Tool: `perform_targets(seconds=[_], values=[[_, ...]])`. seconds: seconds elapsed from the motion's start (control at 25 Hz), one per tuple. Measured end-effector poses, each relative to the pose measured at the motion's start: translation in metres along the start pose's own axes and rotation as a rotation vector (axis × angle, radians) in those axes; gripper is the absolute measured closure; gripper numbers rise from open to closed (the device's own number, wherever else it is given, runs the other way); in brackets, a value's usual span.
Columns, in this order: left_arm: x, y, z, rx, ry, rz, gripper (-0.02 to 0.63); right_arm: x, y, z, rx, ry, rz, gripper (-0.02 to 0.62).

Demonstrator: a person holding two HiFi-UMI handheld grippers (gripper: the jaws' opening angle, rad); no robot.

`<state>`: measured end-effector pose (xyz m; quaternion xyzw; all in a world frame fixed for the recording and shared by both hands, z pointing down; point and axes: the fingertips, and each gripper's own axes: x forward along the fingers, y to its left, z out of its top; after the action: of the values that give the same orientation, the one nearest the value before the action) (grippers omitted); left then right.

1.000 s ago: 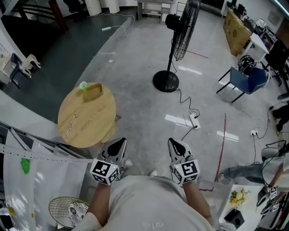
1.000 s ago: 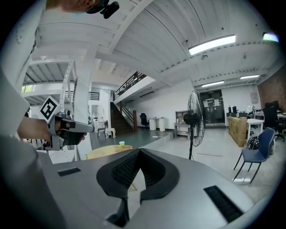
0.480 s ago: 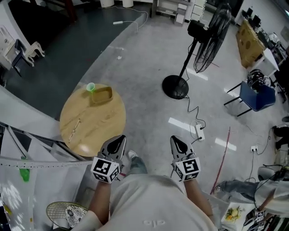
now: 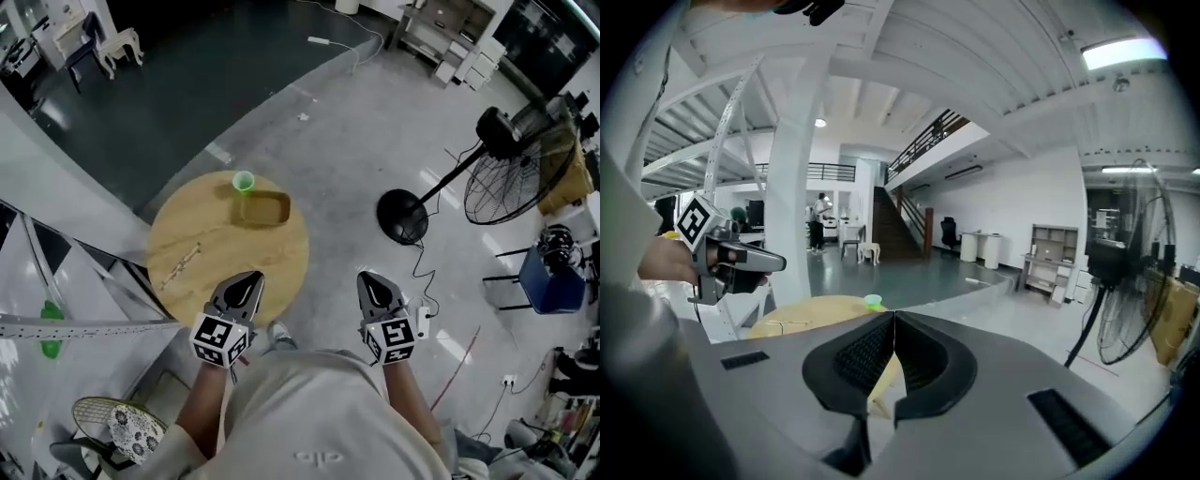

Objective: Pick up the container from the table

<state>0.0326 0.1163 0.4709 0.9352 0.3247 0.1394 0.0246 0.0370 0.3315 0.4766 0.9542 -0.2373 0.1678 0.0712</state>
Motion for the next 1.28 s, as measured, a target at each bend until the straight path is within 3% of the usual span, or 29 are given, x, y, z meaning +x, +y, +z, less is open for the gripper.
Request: perform_targets(seconds=[0.4, 0.6, 0.88, 1.12, 1.28], values=[[-0.035, 0.100, -0.005, -0.089, 0.001, 0.254, 0.589, 0.164, 0.057, 0.037, -0.100, 0.077, 0.319, 0.568], [-0.053, 0.141, -0.015, -0.159, 0.001, 0.452, 0.589, 0.246, 0.096, 0.039, -0.196, 0.138, 0.514, 0.549], [-0.065, 0.175, -0.021, -0.265, -0.007, 0.694, 0.589, 0.341, 0.131, 0.007, -0.319, 0.306, 0.725, 0.453], [-0.084, 0.179, -0.036, -0.367, 0.006, 0.880, 0.589, 0.392, 0.173, -0.037, -0.449, 0.441, 0.873, 0.437], [-0.096, 0.171, -0.042, -0.413, 0.010, 0.981, 0.589, 0.412, 0.188, -0.067, -0.513, 0.523, 0.924, 0.431]])
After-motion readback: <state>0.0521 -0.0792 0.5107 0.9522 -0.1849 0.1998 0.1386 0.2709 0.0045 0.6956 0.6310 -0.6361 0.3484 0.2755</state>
